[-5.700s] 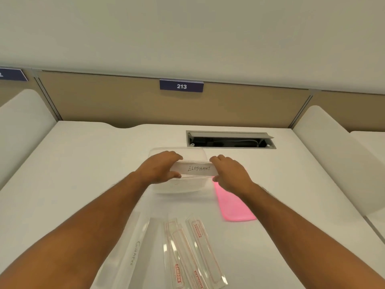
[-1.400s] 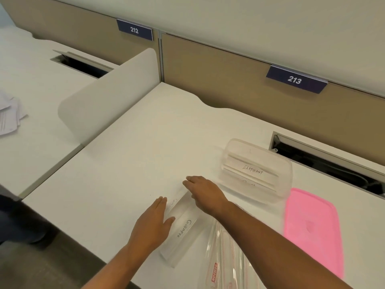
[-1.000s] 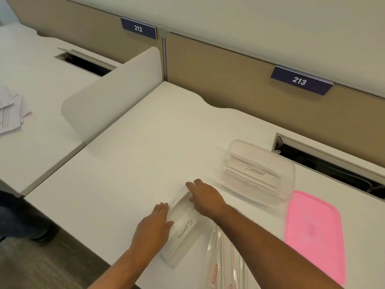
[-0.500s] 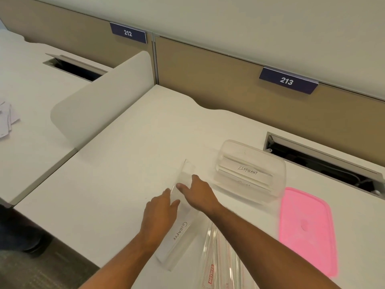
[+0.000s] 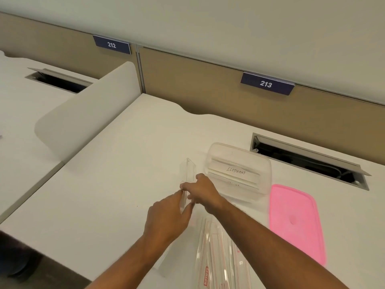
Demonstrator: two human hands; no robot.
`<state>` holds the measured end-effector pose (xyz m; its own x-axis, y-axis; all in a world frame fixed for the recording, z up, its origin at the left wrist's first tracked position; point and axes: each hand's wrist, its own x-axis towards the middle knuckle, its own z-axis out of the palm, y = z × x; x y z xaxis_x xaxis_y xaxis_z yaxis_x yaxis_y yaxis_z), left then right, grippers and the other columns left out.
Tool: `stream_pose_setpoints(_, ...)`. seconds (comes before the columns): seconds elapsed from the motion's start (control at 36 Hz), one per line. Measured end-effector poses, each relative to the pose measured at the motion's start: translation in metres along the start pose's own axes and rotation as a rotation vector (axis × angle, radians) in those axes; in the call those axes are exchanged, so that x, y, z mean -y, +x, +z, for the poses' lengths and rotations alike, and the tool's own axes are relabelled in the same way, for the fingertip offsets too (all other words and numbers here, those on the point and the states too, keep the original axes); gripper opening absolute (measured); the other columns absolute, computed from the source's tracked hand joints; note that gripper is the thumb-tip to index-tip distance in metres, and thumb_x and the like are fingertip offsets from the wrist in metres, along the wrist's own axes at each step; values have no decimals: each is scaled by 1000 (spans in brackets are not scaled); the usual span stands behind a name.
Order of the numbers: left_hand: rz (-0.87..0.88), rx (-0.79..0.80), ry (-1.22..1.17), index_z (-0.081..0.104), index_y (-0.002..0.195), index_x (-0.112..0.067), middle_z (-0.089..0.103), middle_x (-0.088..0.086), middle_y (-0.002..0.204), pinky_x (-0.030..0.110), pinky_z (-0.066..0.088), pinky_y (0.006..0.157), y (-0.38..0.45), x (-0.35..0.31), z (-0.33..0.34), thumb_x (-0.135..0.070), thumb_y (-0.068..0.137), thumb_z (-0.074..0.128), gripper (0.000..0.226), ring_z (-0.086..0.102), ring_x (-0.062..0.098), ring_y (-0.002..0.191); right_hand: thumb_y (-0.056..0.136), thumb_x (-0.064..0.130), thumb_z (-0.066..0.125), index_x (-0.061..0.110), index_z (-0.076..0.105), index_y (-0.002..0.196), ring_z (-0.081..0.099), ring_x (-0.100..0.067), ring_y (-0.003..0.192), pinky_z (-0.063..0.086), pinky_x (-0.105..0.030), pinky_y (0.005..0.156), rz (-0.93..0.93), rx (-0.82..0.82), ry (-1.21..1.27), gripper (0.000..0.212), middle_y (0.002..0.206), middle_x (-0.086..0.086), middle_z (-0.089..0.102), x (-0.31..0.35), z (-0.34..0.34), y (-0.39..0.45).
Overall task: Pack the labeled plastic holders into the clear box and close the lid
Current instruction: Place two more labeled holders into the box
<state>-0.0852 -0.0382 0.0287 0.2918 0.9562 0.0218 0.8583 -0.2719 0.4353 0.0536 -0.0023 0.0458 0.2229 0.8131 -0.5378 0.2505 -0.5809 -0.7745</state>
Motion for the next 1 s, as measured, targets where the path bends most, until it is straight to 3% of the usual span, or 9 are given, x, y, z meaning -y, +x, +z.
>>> stream_pose_setpoints(0.08,73,-83,-45,60,128,-36,68,-16,120,27,52,86,0,4,-12,-63,95,33,51,68,9,102,76,26,73,5,41,138,70,-22,87,55,-33,67,11,68,32,73,108,-12,63,2,-14,-1)
stream_pose_setpoints(0.19,181,-185,-72,60,129,-26,62,-9,131,31,50,93,13,12,-21,-39,95,55,37,59,11,118,78,22,75,-1,55,122,66,-21,81,53,-34,72,-11,115,-2,53,107,-16,70,4,-33,-2)
stream_pose_setpoints(0.31,382,-143,10,44,145,-16,37,2,155,36,34,112,36,19,-27,-20,83,75,69,33,20,143,77,24,78,9,61,121,68,-22,101,54,-31,74,-43,145,-49,50,110,-8,69,6,-49,-4)
stream_pose_setpoints(0.42,523,11,223,13,156,-25,2,-3,165,43,8,121,57,22,-25,-30,81,78,99,-11,17,151,76,22,80,11,63,124,67,-17,96,51,-27,74,-66,224,-108,53,108,-4,72,9,-62,-9)
stream_pose_setpoints(0.47,571,45,316,13,155,-25,3,-2,165,45,2,120,65,22,-22,-34,78,81,104,-16,18,150,76,21,80,12,64,125,66,-14,89,50,-26,73,-81,248,-135,53,103,-3,73,10,-69,-13)
stream_pose_setpoints(0.64,713,89,401,36,142,-25,42,-6,150,46,6,119,79,16,-18,-36,71,85,87,6,20,152,79,20,78,13,69,119,59,-14,88,46,-27,75,-94,311,-210,41,119,-19,66,11,-86,-23)
stream_pose_setpoints(0.75,749,118,374,47,136,-25,54,-9,137,39,18,119,81,11,-21,-33,76,81,69,24,17,147,81,20,77,15,68,123,61,-11,89,47,-23,77,-115,304,-250,43,111,-4,72,10,-95,-29)
stream_pose_setpoints(0.83,698,167,344,52,130,-25,61,-9,123,30,41,100,79,3,-25,-37,75,81,64,52,18,121,83,23,75,17,69,121,63,-8,90,46,-21,76,-144,292,-302,39,106,6,72,9,-100,-33)
stream_pose_setpoints(1.0,607,217,353,47,132,-29,58,-12,118,29,48,78,75,-7,-29,-45,79,76,63,54,13,105,88,37,69,24,59,135,60,-9,113,44,-27,99,-234,225,-564,49,126,7,65,4,-108,-40)
